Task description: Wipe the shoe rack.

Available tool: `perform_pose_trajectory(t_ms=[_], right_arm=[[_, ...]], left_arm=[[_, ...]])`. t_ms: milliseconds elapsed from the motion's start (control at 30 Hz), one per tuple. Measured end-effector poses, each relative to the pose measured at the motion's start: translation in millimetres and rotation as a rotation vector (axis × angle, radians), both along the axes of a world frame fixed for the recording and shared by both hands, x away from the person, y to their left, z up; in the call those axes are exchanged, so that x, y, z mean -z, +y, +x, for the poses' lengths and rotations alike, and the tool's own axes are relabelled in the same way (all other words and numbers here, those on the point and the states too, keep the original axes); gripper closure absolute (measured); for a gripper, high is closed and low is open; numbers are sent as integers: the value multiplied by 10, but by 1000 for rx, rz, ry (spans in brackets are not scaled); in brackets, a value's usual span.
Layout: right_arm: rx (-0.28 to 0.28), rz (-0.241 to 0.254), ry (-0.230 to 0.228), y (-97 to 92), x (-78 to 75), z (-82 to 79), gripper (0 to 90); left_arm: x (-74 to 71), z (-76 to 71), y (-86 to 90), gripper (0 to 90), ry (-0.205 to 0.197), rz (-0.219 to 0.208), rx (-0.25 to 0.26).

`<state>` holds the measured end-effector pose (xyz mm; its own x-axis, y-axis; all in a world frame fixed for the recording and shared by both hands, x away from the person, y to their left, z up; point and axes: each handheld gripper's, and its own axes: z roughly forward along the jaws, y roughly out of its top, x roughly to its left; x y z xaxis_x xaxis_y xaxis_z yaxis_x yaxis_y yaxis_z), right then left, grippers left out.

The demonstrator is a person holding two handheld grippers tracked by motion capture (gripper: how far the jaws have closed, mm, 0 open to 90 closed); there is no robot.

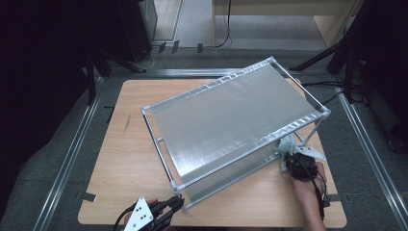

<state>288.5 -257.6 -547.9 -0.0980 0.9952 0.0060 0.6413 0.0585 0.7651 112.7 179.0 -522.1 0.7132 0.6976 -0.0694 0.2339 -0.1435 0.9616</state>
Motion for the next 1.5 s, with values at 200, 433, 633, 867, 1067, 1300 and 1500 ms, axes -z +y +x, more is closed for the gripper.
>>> perform_pose_trajectory(t_ms=[200, 433, 633, 867, 1067, 1300, 1500], right_arm=[[-99, -10, 14, 276, -8, -69, 833], [-334, 2, 34, 823, -5, -263, 831], [-534, -7, 27, 1424, 20, -556, 832], [-806, 99, 83, 1916, 37, -883, 831], [-823, 82, 73, 1862, 35, -805, 833], [-462, -52, -46, 1425, -9, -409, 834], [-253, 14, -111, 753, -248, -287, 834]], left_arm=[[0, 2, -34, 818, -1, 2, 2], [-4, 6, -93, 819, -3, 11, 0], [-2, 24, -132, 818, 7, 3, -2], [-2, 28, -149, 816, 17, 1, 2], [-1, 25, -159, 816, 19, -1, 5], [13, 12, -200, 814, 13, -3, 11], [12, 61, -267, 814, 18, -10, 13]])
